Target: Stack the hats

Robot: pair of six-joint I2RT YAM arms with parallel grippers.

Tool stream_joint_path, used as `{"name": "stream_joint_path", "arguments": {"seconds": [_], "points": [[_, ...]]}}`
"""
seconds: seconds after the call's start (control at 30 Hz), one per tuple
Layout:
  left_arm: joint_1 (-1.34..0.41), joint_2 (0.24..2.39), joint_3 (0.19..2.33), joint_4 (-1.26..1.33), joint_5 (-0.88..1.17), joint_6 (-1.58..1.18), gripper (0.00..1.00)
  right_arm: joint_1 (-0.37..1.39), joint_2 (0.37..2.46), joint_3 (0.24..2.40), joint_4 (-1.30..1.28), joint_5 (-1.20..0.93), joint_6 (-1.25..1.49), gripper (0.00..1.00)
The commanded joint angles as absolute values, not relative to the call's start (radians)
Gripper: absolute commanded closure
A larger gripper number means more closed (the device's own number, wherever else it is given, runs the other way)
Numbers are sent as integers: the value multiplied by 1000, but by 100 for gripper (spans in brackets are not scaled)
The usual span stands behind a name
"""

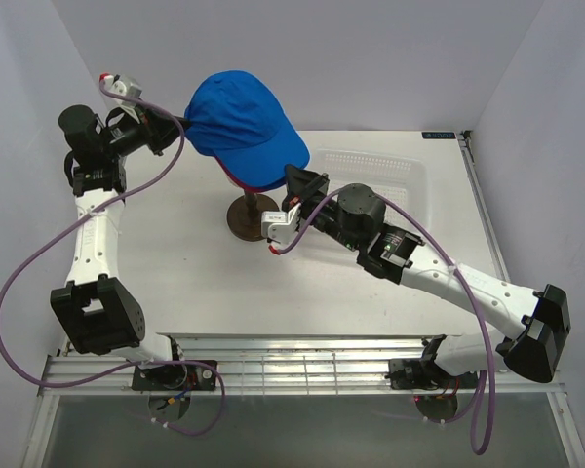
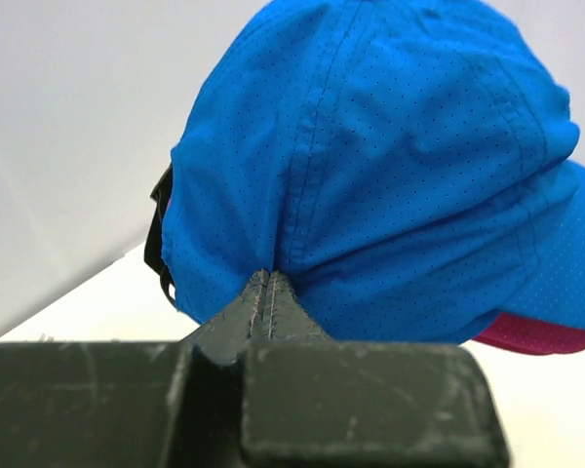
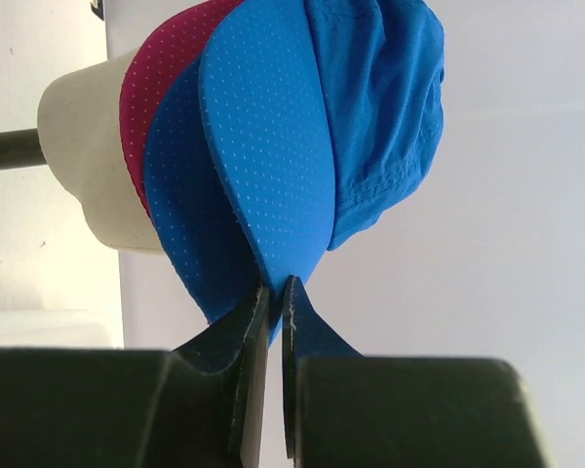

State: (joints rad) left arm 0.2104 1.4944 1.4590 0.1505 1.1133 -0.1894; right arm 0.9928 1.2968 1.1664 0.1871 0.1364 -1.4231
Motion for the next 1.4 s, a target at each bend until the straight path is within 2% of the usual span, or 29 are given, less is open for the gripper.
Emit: {"name": "stream_joint_path", "arguments": {"seconds": [0.0, 0.17, 0.47, 0.5, 0.6, 0.63, 0.73, 0.77, 0.97, 1.0, 1.07, 1.1, 1.13, 1.23, 1.37], "points": [[210, 1436, 1402, 31, 1115, -89, 100, 1019, 1309, 1117, 83, 152, -1405, 92], [210, 1437, 1367, 28, 1091, -84, 100, 1101, 1327, 1132, 84, 230, -1491, 92], [210, 1457, 1384, 25, 1046, -75, 100, 1098, 1322, 1068, 86, 268, -1468, 90], [210, 1457, 1385, 25, 1045, -75, 100, 1098, 1324, 1066, 100, 282, -1468, 85], [210, 1456, 1397, 23, 1045, -75, 100, 1098, 1312, 1065, 147, 288, -1467, 62], [210, 1456, 1402, 21, 1046, -74, 100, 1098, 1305, 1066, 152, 288, -1460, 49], [210, 1454, 1420, 21, 1045, -72, 100, 1098, 1273, 1063, 161, 291, -1448, 35], [210, 1456, 1431, 21, 1043, -77, 100, 1097, 1264, 1060, 166, 294, -1439, 33], [210, 1460, 1468, 31, 1045, -92, 84, 1095, 1183, 1045, 132, 282, -1365, 29], [210, 1460, 1477, 35, 1042, -95, 78, 1095, 1163, 1046, 121, 269, -1327, 29], [210, 1462, 1486, 31, 1031, -95, 72, 1091, 1144, 1069, 80, 249, -1275, 29], [210, 1462, 1491, 23, 1028, -92, 65, 1088, 1128, 1081, 65, 227, -1203, 29], [210, 1462, 1500, 18, 1025, -89, 63, 1080, 1121, 1112, 46, 210, -1162, 28], [210, 1460, 1503, 9, 1014, -78, 53, 1010, 1123, 1169, -93, 80, -992, 27], [210, 1453, 1514, -26, 979, -57, 45, 866, 1140, 1245, -179, -80, -800, 27]]}}
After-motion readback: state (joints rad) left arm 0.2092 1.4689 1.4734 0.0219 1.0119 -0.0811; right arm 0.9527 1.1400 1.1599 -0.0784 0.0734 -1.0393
